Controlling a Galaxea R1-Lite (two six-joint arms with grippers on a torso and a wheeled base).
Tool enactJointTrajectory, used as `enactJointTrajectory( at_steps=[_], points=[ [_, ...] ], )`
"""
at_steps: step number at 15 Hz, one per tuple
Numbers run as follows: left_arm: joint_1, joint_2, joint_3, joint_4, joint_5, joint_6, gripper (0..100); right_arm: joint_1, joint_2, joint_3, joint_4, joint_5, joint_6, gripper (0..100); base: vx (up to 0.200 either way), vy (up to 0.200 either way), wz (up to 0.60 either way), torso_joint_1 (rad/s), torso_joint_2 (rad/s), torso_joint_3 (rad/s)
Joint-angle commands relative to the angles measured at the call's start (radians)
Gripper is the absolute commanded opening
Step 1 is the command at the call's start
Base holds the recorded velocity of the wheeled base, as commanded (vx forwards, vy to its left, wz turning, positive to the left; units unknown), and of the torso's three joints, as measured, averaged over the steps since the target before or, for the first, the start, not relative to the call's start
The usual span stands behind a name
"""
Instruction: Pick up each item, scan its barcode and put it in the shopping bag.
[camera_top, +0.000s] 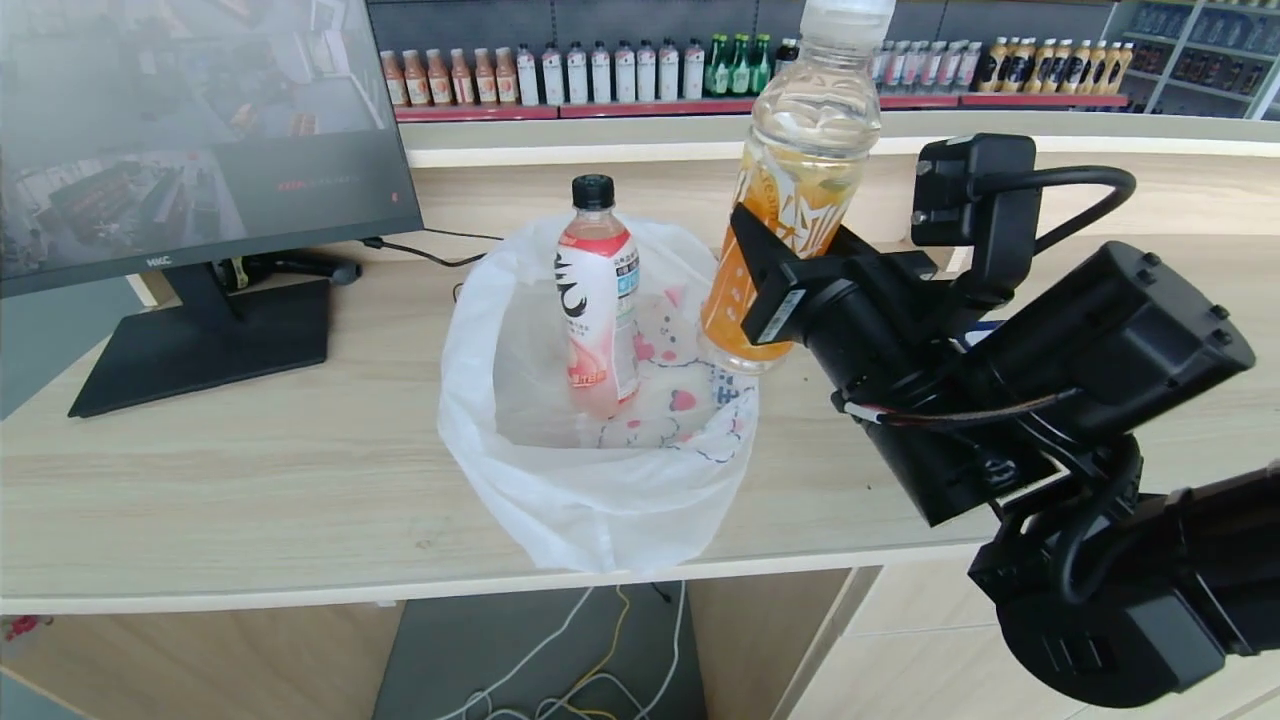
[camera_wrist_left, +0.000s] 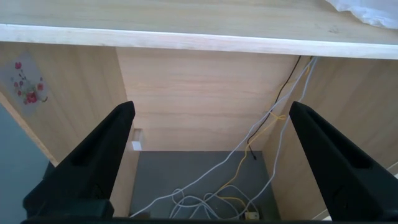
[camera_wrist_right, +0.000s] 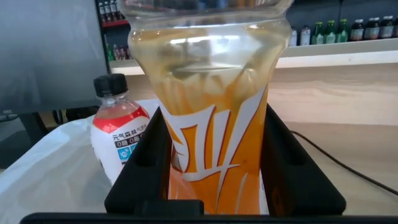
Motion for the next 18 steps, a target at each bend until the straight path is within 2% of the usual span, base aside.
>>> enactJointTrajectory(
  at_steps=[1,7,12,18],
  points=[
    [0.000,0.000,0.000,0.000,0.000,0.000,100,0.002,0.033,-0.027,0.000,0.002,-0.001,0,0.000,0.000,0.00,0.000,0.00,0.000],
    [0.000,0.000,0.000,0.000,0.000,0.000,100,0.002,0.130,-0.070,-0.011,0.029,-0.022,0,0.000,0.000,0.00,0.000,0.00,0.000],
    [0.000,0.000,0.000,0.000,0.000,0.002,100,0.061,0.159,-0.076,-0.011,0.023,-0.024,0,0.000,0.000,0.00,0.000,0.00,0.000],
    [0.000,0.000,0.000,0.000,0.000,0.000,100,0.045,0.220,-0.076,-0.015,0.022,-0.027,0,0.000,0.000,0.00,0.000,0.00,0.000]
  ],
)
